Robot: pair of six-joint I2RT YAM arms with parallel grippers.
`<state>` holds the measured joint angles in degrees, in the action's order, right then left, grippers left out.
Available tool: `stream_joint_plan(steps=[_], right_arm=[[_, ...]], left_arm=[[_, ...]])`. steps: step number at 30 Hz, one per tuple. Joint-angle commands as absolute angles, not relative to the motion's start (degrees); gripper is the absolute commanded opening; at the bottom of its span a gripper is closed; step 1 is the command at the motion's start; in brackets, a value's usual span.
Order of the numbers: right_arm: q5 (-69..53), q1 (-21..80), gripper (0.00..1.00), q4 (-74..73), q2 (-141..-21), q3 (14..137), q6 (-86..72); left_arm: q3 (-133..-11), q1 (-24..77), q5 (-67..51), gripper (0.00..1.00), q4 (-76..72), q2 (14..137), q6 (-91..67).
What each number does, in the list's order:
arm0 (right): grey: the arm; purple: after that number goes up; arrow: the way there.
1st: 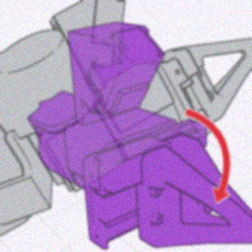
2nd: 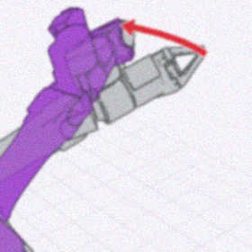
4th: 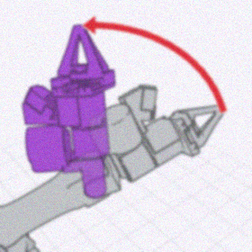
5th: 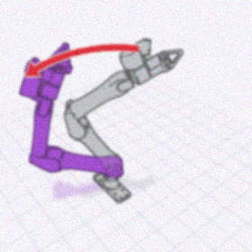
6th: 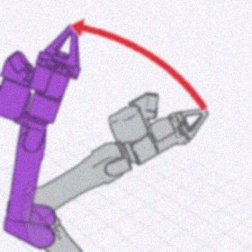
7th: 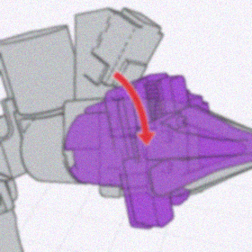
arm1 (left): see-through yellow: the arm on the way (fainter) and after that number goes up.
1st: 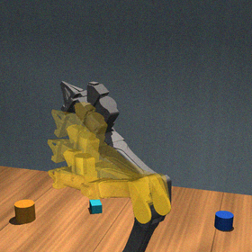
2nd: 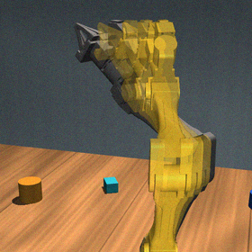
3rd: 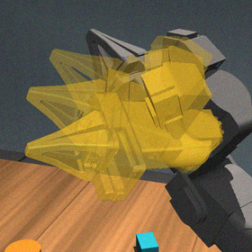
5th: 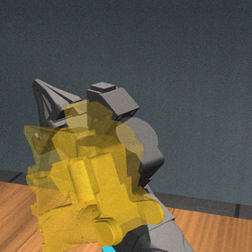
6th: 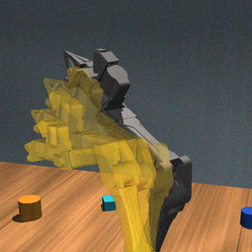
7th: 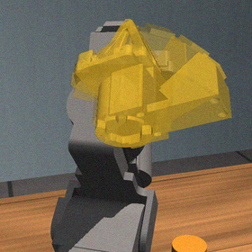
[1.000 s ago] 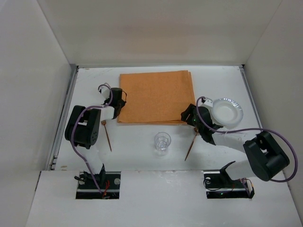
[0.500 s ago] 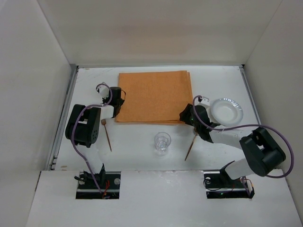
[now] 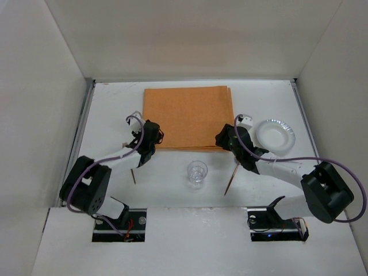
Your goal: Set the dinner table for one person
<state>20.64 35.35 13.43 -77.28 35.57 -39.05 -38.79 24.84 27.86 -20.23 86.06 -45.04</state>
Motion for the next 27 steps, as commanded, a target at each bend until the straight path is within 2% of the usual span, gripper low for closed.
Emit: stream_joint_plan(steps=[1, 3, 6, 12, 15, 20, 21, 23, 27], right_arm=[[25.4, 36.9, 0.58, 9.1, -75.8, 35.6, -41.5], [26.3, 38.0, 0.63, 6.6, -74.9, 34.7, -44.4], [25.1, 38.3, 0.63, 5.9, -74.6, 32.8, -49.3], [19.9, 36.0, 0.64, 11.1, -78.7, 30.8, -56.3], [16.5, 33.9, 0.65, 13.6, -81.1, 30.8, -59.7], [12.9, 30.0, 0.64, 17.1, -85.3, 31.3, -61.9], [12.6, 29.5, 0.63, 17.7, -86.0, 31.4, -62.0], [12.1, 28.5, 0.53, 18.8, -86.9, 31.6, -62.4], [11.4, 28.2, 0.27, 19.4, -88.4, 32.2, -62.1]], left_arm=[[-32.9, 28.2, 33.7, 0.39, -15.0, 78.2, -49.3], [-30.1, 29.6, 34.1, 0.4, -12.1, 74.3, -53.1], [-27.0, 30.0, 33.7, 0.43, -10.5, 71.5, -56.6], [-25.9, 26.7, 28.4, 0.52, -15.9, 74.7, -56.5], [-25.5, 24.4, 23.7, 0.53, -19.6, 76.2, -56.5], [-25.6, 22.8, 22.4, 0.52, -21.3, 79.2, -57.0], [-25.6, 22.6, 22.4, 0.51, -21.3, 79.7, -57.0], [-25.6, 22.4, 22.7, 0.47, -21.4, 81.0, -56.9], [-24.6, 21.2, 21.7, 0.25, -22.2, 82.8, -56.2]])
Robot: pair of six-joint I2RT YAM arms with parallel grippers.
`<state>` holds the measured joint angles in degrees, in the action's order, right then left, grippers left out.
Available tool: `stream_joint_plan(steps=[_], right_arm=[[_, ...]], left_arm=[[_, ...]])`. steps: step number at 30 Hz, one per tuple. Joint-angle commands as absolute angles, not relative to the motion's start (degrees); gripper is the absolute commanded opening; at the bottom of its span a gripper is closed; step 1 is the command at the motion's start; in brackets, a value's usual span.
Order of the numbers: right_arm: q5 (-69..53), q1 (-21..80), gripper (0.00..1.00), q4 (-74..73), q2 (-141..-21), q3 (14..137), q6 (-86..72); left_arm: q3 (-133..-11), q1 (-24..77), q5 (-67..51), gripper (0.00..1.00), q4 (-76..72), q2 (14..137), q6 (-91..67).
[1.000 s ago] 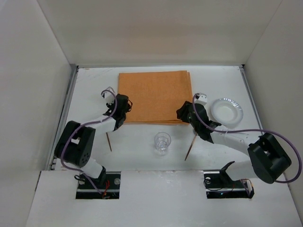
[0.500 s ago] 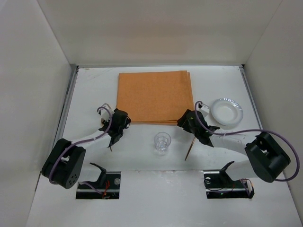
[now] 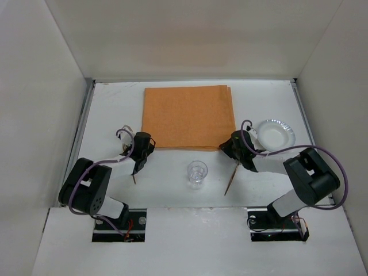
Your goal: Set the dinner table for one person
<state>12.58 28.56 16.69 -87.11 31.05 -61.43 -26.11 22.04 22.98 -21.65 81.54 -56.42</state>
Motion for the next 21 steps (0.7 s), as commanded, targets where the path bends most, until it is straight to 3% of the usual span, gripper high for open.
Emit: stream_joint_plan(steps=[1, 3, 6, 21], right_arm=[[11.3, 28.2, 0.22, 19.4, -88.5, 31.9, -62.1], [11.3, 28.5, 0.16, 19.2, -87.8, 31.3, -62.1], [11.8, 29.4, 0.13, 18.0, -84.6, 29.3, -61.1], [14.9, 40.8, 0.13, 3.5, -68.7, 22.3, -60.5]], left_arm=[[-24.2, 20.9, 21.4, 0.21, -22.5, 82.9, -55.8], [-23.1, 20.5, 20.3, 0.12, -22.8, 81.9, -55.5], [-20.8, 20.7, 20.0, 0.09, -21.9, 78.5, -54.6], [-15.0, 28.3, 27.3, 0.05, 2.7, 55.6, -57.0]])
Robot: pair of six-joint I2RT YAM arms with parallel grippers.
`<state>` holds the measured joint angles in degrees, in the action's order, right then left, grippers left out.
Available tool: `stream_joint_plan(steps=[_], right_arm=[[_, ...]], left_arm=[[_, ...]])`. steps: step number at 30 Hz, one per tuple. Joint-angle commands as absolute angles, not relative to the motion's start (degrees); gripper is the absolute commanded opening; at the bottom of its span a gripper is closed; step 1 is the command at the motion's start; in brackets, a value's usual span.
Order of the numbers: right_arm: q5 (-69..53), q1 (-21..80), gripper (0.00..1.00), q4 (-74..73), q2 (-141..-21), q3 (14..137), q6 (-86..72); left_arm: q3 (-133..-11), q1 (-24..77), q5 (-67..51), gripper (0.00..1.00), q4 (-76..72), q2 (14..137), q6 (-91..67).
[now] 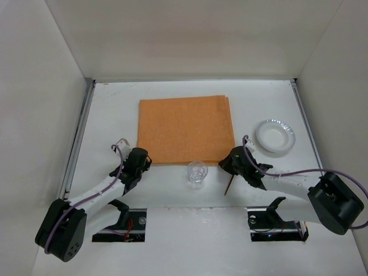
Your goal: Set the dinner table for one person
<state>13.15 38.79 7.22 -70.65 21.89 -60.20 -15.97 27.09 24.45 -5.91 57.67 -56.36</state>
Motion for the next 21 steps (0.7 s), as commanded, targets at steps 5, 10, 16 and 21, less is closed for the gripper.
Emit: stream_joint_plan(steps=[5, 10, 16, 21], right_arm=[[17.9, 43.8, 0.13, -2.6, -64.8, 22.9, -62.1], [19.3, 45.2, 0.11, -6.6, -61.0, 21.3, -64.2], [20.3, 45.2, 0.24, -7.6, -57.4, 21.4, -63.3], [24.2, 43.6, 0.5, -8.2, -54.5, 25.7, -57.9]], left_arm=[[-14.5, 30.9, 27.7, 0.06, 4.9, 54.9, -58.8], [-15.4, 30.5, 28.6, 0.08, 3.9, 57.2, -57.4], [-17.7, 29.2, 29.1, 0.11, 0.4, 60.5, -54.0], [-17.1, 28.3, 29.5, 0.32, 2.5, 57.8, -53.5]])
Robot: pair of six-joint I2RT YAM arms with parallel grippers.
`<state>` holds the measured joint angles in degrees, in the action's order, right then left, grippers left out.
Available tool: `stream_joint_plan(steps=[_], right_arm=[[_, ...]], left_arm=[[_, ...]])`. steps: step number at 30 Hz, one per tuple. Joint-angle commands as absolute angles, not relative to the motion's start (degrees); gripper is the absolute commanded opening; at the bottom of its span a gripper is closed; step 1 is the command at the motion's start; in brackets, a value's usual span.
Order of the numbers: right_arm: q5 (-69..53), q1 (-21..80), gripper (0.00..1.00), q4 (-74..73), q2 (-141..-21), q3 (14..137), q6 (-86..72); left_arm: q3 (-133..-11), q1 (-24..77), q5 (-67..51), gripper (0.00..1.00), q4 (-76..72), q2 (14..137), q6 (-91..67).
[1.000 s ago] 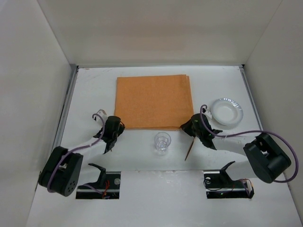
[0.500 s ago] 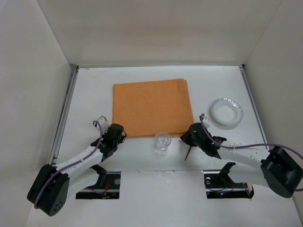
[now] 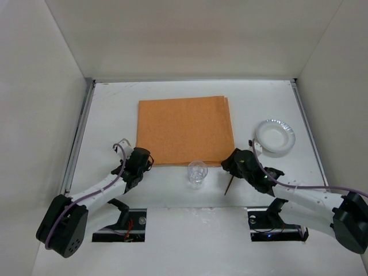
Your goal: Set the dinner table for one person
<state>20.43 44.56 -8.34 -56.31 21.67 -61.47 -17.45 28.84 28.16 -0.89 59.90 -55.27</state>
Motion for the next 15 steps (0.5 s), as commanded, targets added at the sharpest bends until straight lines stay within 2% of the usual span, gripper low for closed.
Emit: stream_joint_plan(steps=[1, 4, 5, 10, 15], right_arm=[[24.3, 42.2, 0.51, -7.9, -54.1, 26.5, -56.8], [23.8, 38.3, 0.54, -7.2, -53.2, 28.6, -54.5], [23.7, 37.1, 0.55, -6.8, -52.9, 29.2, -53.7], [23.8, 30.4, 0.68, -5.7, -50.3, 29.6, -53.0], [23.6, 18.8, 0.72, -6.9, -45.5, 26.2, -56.2]], left_arm=[[-16.5, 28.2, 30.0, 0.37, 2.9, 55.6, -53.4], [-15.5, 28.6, 30.1, 0.49, 4.5, 47.6, -51.4], [-15.4, 28.8, 30.2, 0.49, 4.9, 45.3, -50.9], [-16.3, 28.3, 30.4, 0.51, 4.8, 35.3, -49.9], [-17.8, 29.6, 29.2, 0.46, -6.4, 39.8, -46.9]])
